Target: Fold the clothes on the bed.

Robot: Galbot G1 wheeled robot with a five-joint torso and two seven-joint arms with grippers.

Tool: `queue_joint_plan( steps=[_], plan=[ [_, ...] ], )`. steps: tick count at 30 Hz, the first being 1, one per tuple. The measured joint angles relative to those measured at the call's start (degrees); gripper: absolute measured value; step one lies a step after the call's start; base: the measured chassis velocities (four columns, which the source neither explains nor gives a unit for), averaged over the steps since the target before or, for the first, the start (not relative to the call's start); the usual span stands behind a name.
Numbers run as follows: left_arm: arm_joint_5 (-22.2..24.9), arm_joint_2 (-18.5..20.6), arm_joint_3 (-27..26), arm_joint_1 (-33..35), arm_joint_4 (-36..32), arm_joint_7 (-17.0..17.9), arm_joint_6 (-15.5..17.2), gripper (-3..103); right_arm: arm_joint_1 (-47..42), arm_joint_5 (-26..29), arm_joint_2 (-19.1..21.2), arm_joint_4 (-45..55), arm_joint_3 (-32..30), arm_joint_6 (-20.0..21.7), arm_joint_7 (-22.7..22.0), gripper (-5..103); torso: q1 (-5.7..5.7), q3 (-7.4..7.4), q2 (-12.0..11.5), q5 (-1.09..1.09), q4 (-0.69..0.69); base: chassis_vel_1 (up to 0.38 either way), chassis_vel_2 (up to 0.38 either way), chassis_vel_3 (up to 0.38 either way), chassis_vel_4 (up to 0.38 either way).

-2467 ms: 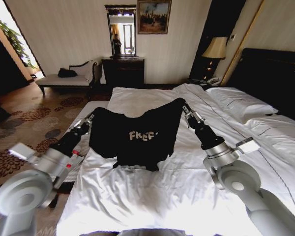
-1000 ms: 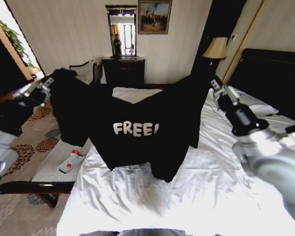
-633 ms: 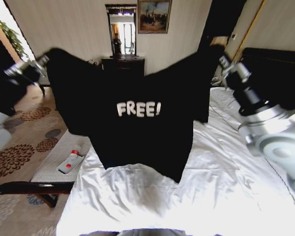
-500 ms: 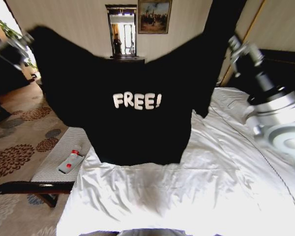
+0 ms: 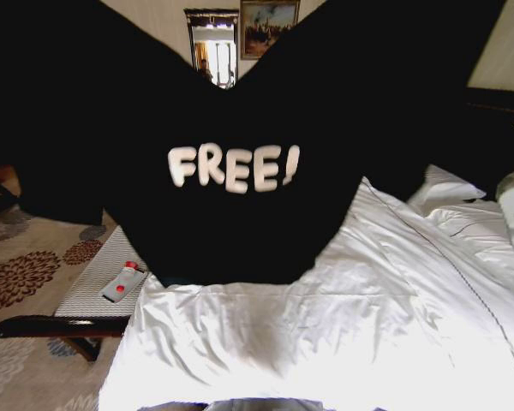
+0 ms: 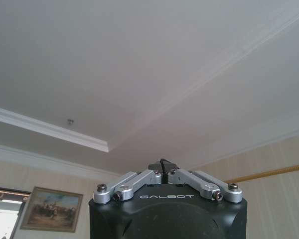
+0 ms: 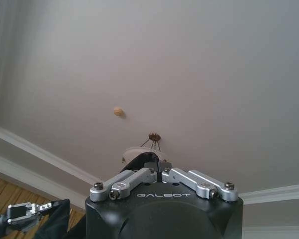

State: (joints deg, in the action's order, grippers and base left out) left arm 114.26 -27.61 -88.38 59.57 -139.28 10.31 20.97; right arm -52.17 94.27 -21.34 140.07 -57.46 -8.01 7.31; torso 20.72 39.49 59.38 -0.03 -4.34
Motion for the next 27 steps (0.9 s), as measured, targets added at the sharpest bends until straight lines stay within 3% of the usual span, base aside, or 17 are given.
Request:
queue_joint_plan(
  steps=[5,12,14,17,18,19,20,23,24,27],
  plan=[
    [3.3,0.9,-2.7,-0.1,-0.7,0.9,0.3,0,0.2,4.4,1.5,2.5,-3.9,2.2,-4.0,0,-0.01,0.0,0.0,-0.01,0.01,0.0,0.0,0.0,0.0],
    [4.4,1.3,-0.1,-0.1,-0.9,2.8,2.0,0,0.4,3.5,1.8,1.9,-1.7,4.1,-6.5,0,-0.01,0.0,0.0,-0.01,0.01,0.0,0.0,0.0,0.0],
    [3.1,0.7,4.8,-0.1,-1.1,3.8,3.3,0,-0.5,1.5,0.3,1.6,2.0,5.0,-8.2,0,-0.01,0.0,0.0,0.0,0.02,0.0,0.0,0.0,0.0],
    [-4.5,-2.4,18.6,0.7,0.3,5.5,7.4,0,-3.5,-6.2,-4.5,-2.4,13.2,8.7,-10.1,0,0.0,0.01,0.0,0.02,0.01,0.0,0.0,0.0,0.0],
    [-4.5,-2.4,18.6,0.7,0.3,5.5,7.4,0,-3.5,-6.2,-4.5,-2.4,13.2,8.7,-10.1,0,0.0,0.01,0.0,0.02,0.01,0.0,0.0,0.0,0.0],
    [-10.3,-4.1,27.3,0.7,2.3,5.9,8.8,0,-3.9,-9.1,-6.8,-5.5,20.0,10.5,-11.0,0,0.0,0.01,0.0,0.0,0.03,0.0,0.0,0.0,0.0],
    [-12.5,-4.7,30.5,0.6,3.2,5.9,9.0,0,-3.9,-10.0,-7.6,-6.7,22.7,11.1,-11.4,0,0.0,0.02,0.0,0.01,0.03,0.0,0.0,0.0,0.0],
    [-28.0,-8.9,49.5,-1.2,11.3,5.5,9.8,0,-2.8,-13.2,-12.8,-15.0,36.5,12.2,-14.3,0,0.02,0.03,0.0,-0.02,-0.01,0.0,0.0,0.0,0.0],
    [-28.0,-8.9,49.5,-1.2,11.3,5.5,9.8,0,-2.8,-13.2,-12.8,-15.0,36.5,12.2,-14.3,0,0.02,0.03,0.0,-0.02,-0.01,0.0,0.0,0.0,0.0],
    [-38.0,-13.6,61.8,-4.8,19.9,4.4,10.0,0,-1.6,-18.8,-18.2,-24.4,45.8,11.4,-14.5,0,0.02,0.03,0.0,-0.01,0.02,0.0,0.0,0.0,0.0]
  ],
)
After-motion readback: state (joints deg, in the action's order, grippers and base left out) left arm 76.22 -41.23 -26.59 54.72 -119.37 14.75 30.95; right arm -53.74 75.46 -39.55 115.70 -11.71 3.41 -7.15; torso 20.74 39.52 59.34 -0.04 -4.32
